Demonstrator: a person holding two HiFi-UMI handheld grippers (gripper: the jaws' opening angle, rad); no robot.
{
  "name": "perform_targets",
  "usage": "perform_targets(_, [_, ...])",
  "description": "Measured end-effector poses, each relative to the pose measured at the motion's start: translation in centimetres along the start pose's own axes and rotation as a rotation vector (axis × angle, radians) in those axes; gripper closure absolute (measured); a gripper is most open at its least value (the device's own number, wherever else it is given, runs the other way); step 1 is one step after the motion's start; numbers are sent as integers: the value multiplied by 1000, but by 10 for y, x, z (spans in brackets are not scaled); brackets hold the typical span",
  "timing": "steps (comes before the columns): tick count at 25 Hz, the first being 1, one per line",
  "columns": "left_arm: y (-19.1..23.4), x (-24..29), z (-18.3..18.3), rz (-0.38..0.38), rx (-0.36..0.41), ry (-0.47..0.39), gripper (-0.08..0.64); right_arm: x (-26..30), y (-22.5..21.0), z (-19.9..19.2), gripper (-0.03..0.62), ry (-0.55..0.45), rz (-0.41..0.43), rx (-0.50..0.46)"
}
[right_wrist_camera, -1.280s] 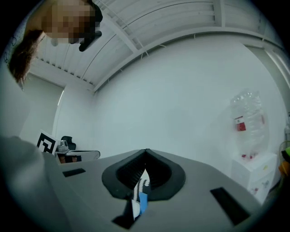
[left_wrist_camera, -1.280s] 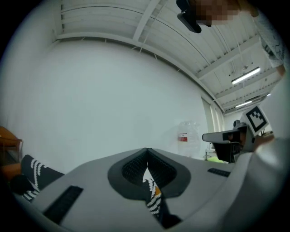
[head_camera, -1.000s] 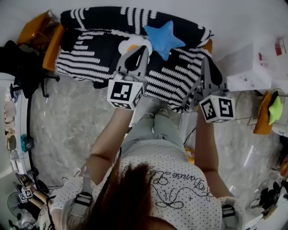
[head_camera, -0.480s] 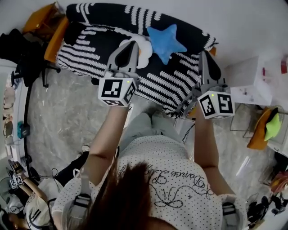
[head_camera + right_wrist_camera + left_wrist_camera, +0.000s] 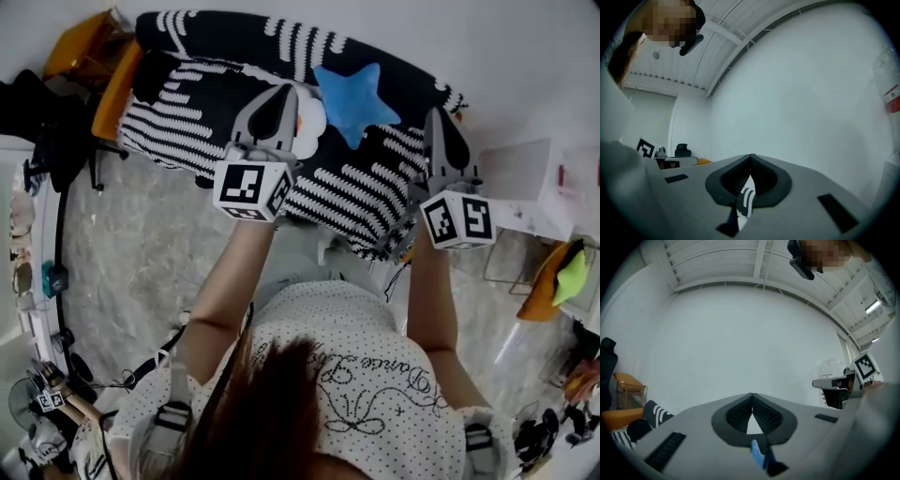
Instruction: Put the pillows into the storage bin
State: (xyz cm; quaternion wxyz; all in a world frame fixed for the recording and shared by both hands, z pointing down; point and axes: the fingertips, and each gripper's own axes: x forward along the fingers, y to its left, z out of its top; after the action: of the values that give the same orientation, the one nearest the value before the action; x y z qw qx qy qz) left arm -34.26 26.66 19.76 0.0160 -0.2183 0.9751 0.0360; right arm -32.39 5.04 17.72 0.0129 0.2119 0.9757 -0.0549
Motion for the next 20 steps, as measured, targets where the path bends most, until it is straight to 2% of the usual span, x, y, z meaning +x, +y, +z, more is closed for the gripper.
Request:
perform_targets(5, [48, 56, 2, -80, 10, -2, 555, 63, -1, -7, 581, 5, -70, 2])
perform_targets(11, [95, 109, -14, -166, -21, 37, 555, 116, 3, -26, 581, 43, -161, 16])
perform_targets(15, [108, 134, -26, -204, -37, 61, 555, 134, -5, -40, 581, 75, -201, 31])
perform_targets(20, [113, 154, -46, -203, -63, 87, 555, 148, -22, -62, 581, 127, -217, 45])
